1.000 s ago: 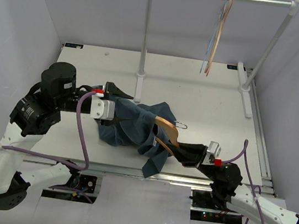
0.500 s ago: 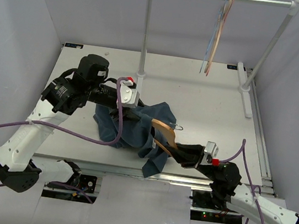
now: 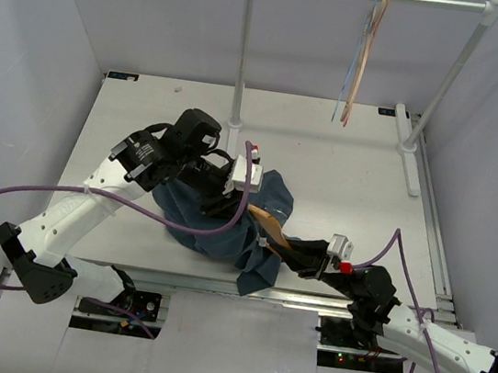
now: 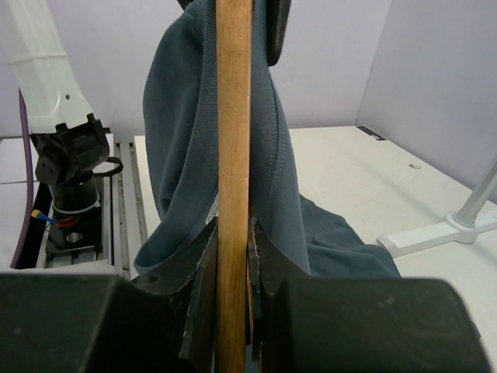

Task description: Place the t-shirt on the hanger

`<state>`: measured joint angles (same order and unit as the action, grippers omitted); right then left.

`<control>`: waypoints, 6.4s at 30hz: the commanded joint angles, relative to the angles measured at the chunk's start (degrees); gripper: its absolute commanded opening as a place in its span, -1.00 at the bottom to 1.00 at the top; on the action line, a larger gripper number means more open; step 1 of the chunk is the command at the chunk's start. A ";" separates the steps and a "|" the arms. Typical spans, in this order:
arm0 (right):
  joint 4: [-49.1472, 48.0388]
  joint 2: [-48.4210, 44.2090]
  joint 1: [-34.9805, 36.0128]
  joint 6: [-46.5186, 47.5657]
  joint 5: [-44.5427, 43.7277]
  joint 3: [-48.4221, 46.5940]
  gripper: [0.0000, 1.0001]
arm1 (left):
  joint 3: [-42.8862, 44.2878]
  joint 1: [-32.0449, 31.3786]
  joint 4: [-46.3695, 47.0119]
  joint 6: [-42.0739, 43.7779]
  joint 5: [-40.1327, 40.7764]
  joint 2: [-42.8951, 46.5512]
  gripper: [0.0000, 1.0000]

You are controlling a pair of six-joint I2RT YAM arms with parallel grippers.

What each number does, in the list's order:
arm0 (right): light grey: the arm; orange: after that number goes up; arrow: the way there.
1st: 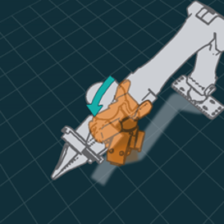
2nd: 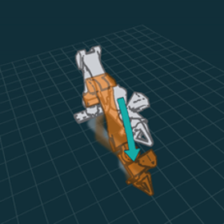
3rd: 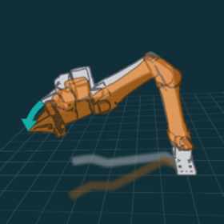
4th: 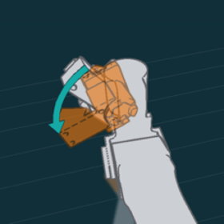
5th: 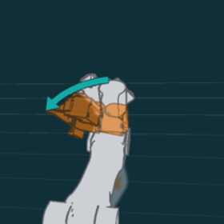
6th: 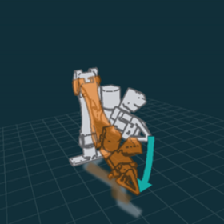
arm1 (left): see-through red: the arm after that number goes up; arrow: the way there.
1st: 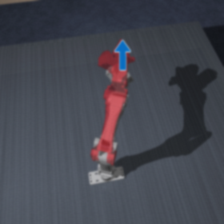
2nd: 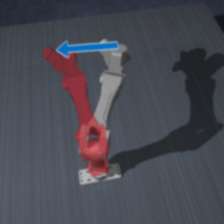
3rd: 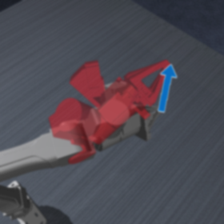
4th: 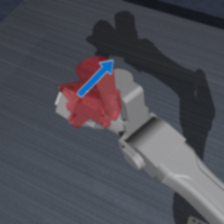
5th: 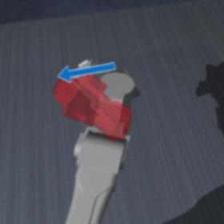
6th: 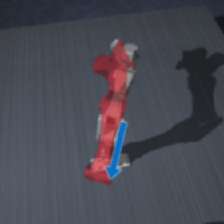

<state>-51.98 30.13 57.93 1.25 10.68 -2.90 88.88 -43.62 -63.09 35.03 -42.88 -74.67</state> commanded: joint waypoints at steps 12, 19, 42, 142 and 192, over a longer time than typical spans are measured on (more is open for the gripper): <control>-7.22 3.12 0.39 3.91 -1.75 -6.94 -0.84 | -4.77 -1.73 4.16 -3.23 -8.61 -0.45 -0.25; -7.17 3.40 0.34 4.19 -2.49 -7.51 -0.84 | -6.78 -1.83 4.22 -3.17 -8.42 -0.89 -0.58; 7.21 2.21 -0.13 0.72 -24.71 -15.14 0.28 | -26.49 -1.90 27.34 -26.12 29.19 20.32 -1.00; 9.19 48.97 13.42 -31.36 -37.70 -32.68 -0.02 | -34.46 -1.87 42.03 -36.66 51.26 29.85 -1.00; 23.50 27.06 -35.58 -29.83 -22.65 -18.73 -0.85 | -29.39 -1.86 23.03 -28.22 26.78 32.38 -1.00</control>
<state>-32.72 57.89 28.21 -31.93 -3.65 -23.30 56.03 -45.59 -36.96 5.97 -13.10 -43.89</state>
